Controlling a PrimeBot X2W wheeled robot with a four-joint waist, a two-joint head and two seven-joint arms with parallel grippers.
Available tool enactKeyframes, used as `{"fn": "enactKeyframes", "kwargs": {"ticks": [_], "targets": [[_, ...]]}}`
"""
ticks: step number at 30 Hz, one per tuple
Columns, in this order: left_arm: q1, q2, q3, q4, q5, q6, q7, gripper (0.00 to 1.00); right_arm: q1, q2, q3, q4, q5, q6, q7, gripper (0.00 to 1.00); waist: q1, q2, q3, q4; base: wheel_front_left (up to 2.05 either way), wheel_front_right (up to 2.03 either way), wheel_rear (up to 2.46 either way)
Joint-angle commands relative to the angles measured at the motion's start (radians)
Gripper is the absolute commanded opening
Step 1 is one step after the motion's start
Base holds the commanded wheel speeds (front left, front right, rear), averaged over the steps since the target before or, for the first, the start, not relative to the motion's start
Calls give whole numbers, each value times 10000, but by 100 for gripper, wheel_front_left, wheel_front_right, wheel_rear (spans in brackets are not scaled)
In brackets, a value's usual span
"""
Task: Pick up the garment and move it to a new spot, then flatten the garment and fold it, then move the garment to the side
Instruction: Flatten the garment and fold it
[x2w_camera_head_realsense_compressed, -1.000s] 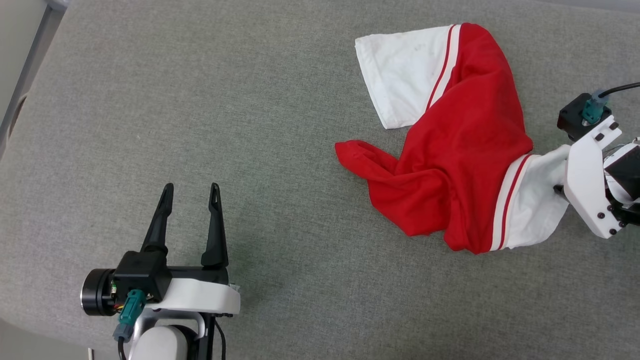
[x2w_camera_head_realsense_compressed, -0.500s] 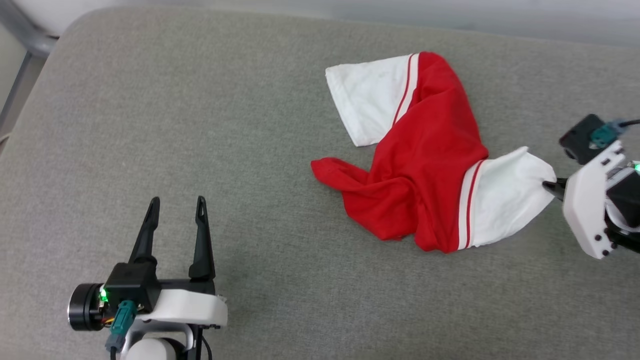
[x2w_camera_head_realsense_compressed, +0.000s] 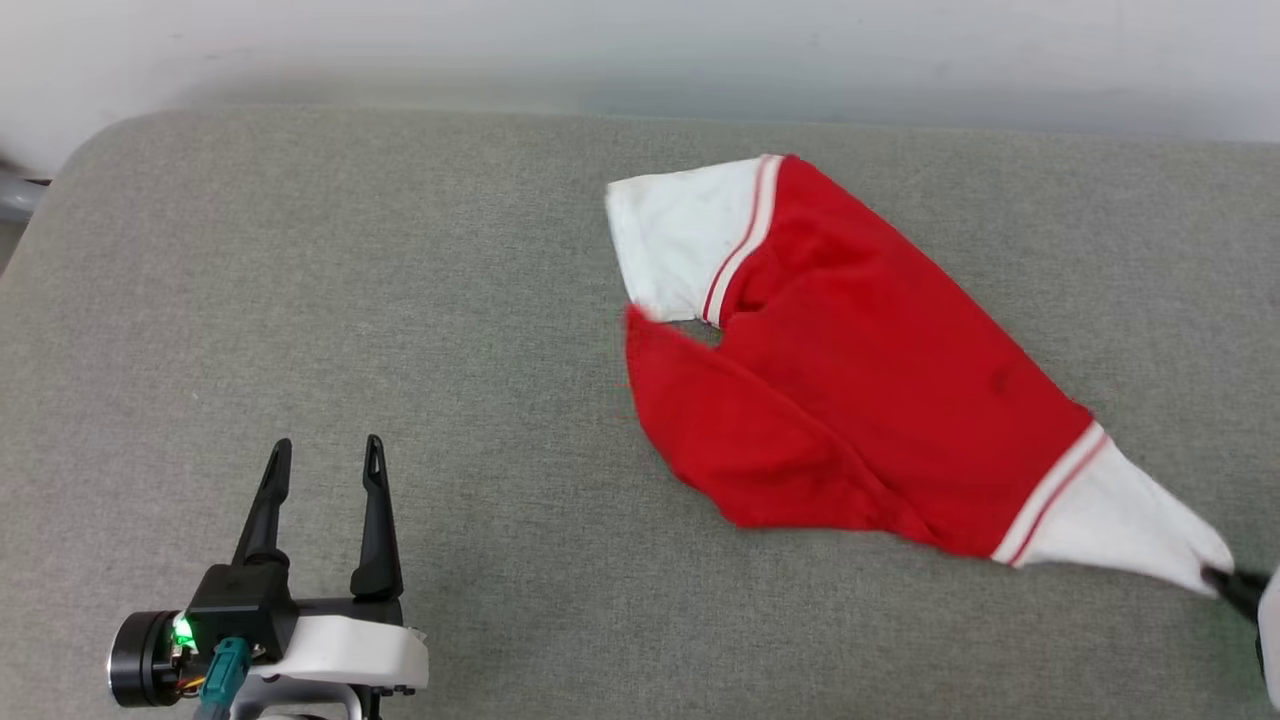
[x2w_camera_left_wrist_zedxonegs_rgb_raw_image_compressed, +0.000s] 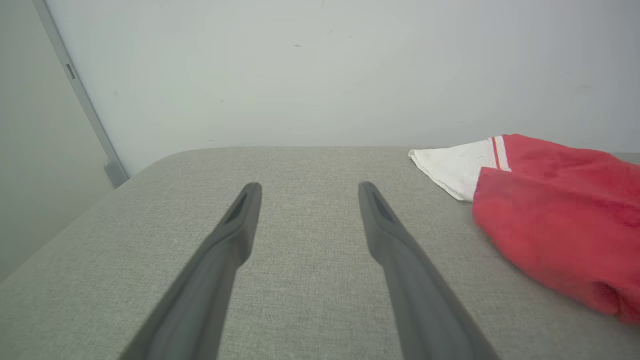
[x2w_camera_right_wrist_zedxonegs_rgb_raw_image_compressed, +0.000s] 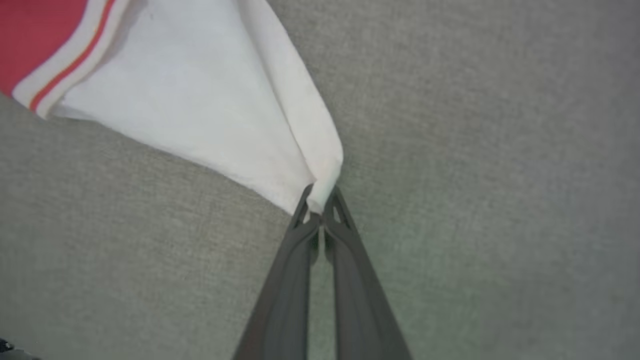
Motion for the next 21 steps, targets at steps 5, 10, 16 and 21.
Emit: {"fn": "enactKeyframes", "kwargs": {"ticks": [5,10,16,21], "targets": [[130,0,37,10,93,-23,-30,100,1686,567,-1140,366,-66,-10,144,0,0,-1,-87,-102,0,0,0],[172,0,58,45,101,-23,-30,100,2452,1096,-1961,354,-595,-12,228,32,0,-1,-167,-160,0,0,0],[282,1,92,51,164,6,-30,100,2244,1953,-3569,-499,-1759,-12,-1182,100,0,-1,-385,-267,0,0,0],[364,0,116,-3,245,-47,-30,100,2118,3171,-5103,-1515,-3352,-7,-2768,100,0,-1,-545,-354,0,0,0]]}}
